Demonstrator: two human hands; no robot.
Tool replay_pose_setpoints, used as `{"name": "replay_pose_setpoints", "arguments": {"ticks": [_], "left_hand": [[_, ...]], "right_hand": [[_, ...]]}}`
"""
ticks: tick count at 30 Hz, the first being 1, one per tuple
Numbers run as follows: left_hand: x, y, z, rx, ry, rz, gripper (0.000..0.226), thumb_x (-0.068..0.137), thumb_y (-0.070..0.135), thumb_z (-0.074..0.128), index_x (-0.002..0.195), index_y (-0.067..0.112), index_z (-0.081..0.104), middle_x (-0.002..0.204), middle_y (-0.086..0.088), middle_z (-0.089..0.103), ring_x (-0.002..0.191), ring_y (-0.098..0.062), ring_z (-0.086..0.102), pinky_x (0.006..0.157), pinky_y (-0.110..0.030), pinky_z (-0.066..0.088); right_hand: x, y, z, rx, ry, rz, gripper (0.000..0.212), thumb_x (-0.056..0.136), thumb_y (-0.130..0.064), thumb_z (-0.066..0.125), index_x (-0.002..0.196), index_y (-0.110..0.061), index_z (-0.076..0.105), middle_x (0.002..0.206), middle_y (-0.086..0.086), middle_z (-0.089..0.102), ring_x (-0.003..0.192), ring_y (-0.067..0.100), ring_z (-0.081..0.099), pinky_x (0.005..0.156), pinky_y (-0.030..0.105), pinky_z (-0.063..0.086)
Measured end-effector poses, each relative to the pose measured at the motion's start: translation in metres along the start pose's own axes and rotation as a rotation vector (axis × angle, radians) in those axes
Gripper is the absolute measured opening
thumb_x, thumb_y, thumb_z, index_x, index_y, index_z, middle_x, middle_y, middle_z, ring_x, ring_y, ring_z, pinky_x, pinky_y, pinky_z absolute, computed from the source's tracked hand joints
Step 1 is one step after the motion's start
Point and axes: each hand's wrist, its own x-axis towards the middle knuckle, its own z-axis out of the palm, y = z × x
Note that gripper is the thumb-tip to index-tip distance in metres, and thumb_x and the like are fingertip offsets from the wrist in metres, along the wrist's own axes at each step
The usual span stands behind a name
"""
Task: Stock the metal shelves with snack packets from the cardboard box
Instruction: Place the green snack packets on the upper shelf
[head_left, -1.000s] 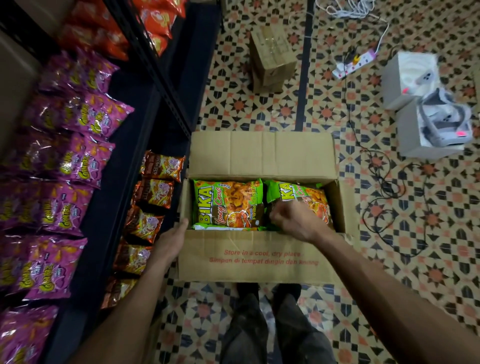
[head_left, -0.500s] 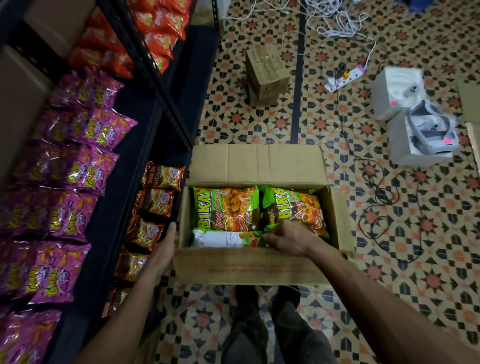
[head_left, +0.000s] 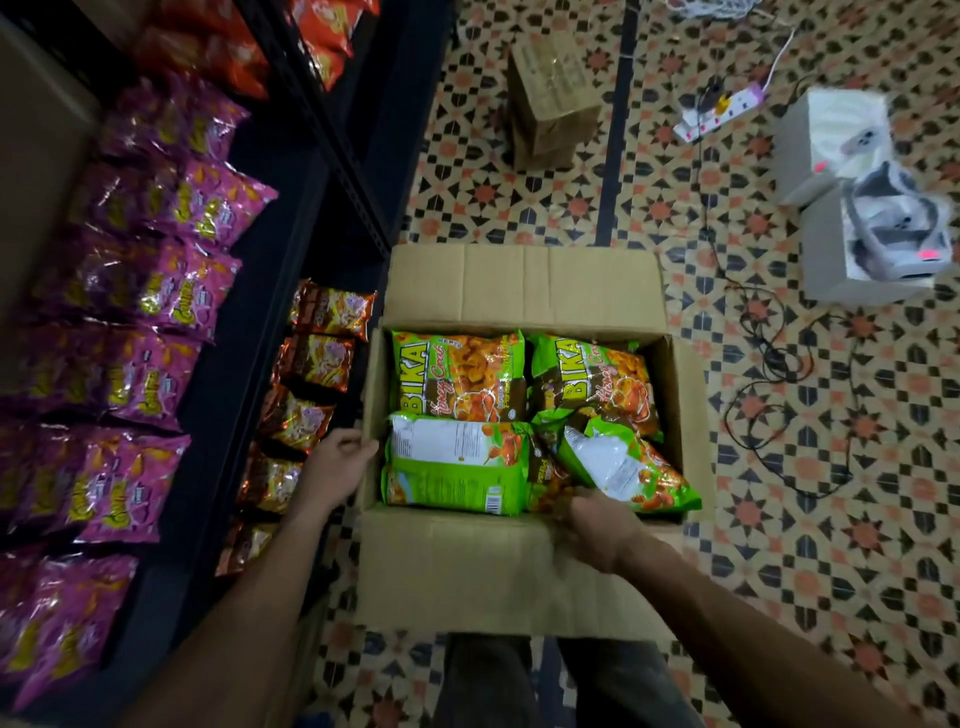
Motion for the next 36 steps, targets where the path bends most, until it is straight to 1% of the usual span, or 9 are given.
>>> {"name": "replay_pose_setpoints", "arguments": {"ticks": [4,7,12,17,22,25,28,30,36], "left_hand": [[0.007,-0.012,0.003,0.035,0.012,-0.016,0.04,0.093,0.024,0.066,0.128,0.005,0.059,0.125,-0.011,0.065,0.113,-0.026,0.061,0.096,-0.033,0.045],[0.011,-0.016,0.005,0.234,-0.101,-0.012,0.048,0.094,0.027,0.063,0.138,0.014,0.053,0.13,-0.009,0.063,0.117,-0.03,0.06,0.099,-0.037,0.047],[0.009,-0.018,0.019,0.378,-0.046,-0.008,0.051,0.095,0.026,0.059,0.143,0.014,0.047,0.13,-0.016,0.062,0.116,-0.035,0.058,0.093,-0.036,0.045],[-0.01,-0.01,0.035,0.29,0.214,0.138,0.054,0.093,0.021,0.062,0.141,0.003,0.044,0.137,-0.021,0.049,0.122,-0.038,0.05,0.1,-0.045,0.043],[-0.027,-0.003,0.053,0.15,0.314,0.202,0.045,0.094,0.019,0.06,0.136,0.007,0.049,0.136,-0.016,0.049,0.125,-0.034,0.048,0.104,-0.047,0.041],[-0.025,-0.006,0.065,0.171,0.247,0.103,0.06,0.09,0.023,0.061,0.144,0.01,0.037,0.145,-0.017,0.043,0.132,-0.036,0.043,0.107,-0.05,0.037],[-0.025,-0.011,0.076,0.174,0.161,-0.025,0.075,0.09,0.025,0.064,0.151,0.008,0.024,0.148,-0.019,0.04,0.132,-0.038,0.043,0.106,-0.048,0.039],[-0.028,-0.011,0.08,0.136,0.121,-0.096,0.082,0.09,0.029,0.066,0.154,0.012,0.017,0.148,-0.018,0.043,0.129,-0.038,0.048,0.103,-0.048,0.042],[-0.048,0.001,0.077,0.062,0.096,0.051,0.06,0.082,0.024,0.076,0.136,0.01,0.054,0.132,-0.013,0.057,0.117,-0.032,0.059,0.095,-0.04,0.05]], "right_hand": [[0.004,-0.008,0.004,-0.019,0.034,0.021,0.034,0.098,-0.036,0.051,0.126,-0.019,0.057,0.127,0.006,0.057,0.116,0.029,0.057,0.085,0.037,0.049],[0.012,-0.01,0.0,-0.109,0.003,0.029,0.033,0.099,-0.024,0.051,0.13,-0.017,0.055,0.129,0.006,0.058,0.121,0.029,0.056,0.089,0.039,0.049],[0.013,-0.013,0.002,-0.237,0.006,0.006,0.028,0.097,-0.022,0.052,0.124,-0.018,0.056,0.125,0.004,0.061,0.117,0.028,0.06,0.086,0.038,0.05],[0.015,-0.005,-0.026,0.193,-0.056,0.037,0.027,0.089,-0.033,0.067,0.109,-0.014,0.064,0.108,0.011,0.068,0.103,0.03,0.065,0.079,0.034,0.05],[0.021,0.018,-0.095,0.523,0.336,0.039,0.005,0.09,-0.02,0.068,0.093,-0.016,0.068,0.086,0.003,0.07,0.081,0.021,0.066,0.067,0.028,0.045],[0.053,0.044,-0.115,0.475,0.537,0.13,0.026,0.086,-0.016,0.068,0.111,-0.008,0.065,0.104,0.016,0.066,0.098,0.035,0.061,0.084,0.039,0.049],[0.082,0.062,-0.115,0.276,0.346,0.19,0.066,0.084,-0.024,0.07,0.142,-0.009,0.043,0.134,0.023,0.049,0.123,0.043,0.044,0.105,0.049,0.038],[0.09,0.066,-0.109,0.162,0.232,0.17,0.079,0.087,-0.032,0.069,0.152,-0.011,0.028,0.147,0.022,0.04,0.133,0.043,0.036,0.111,0.049,0.032],[0.071,0.069,-0.105,0.013,0.35,0.16,0.052,0.09,-0.039,0.067,0.132,-0.014,0.05,0.132,0.013,0.056,0.124,0.036,0.047,0.102,0.046,0.037]]}}
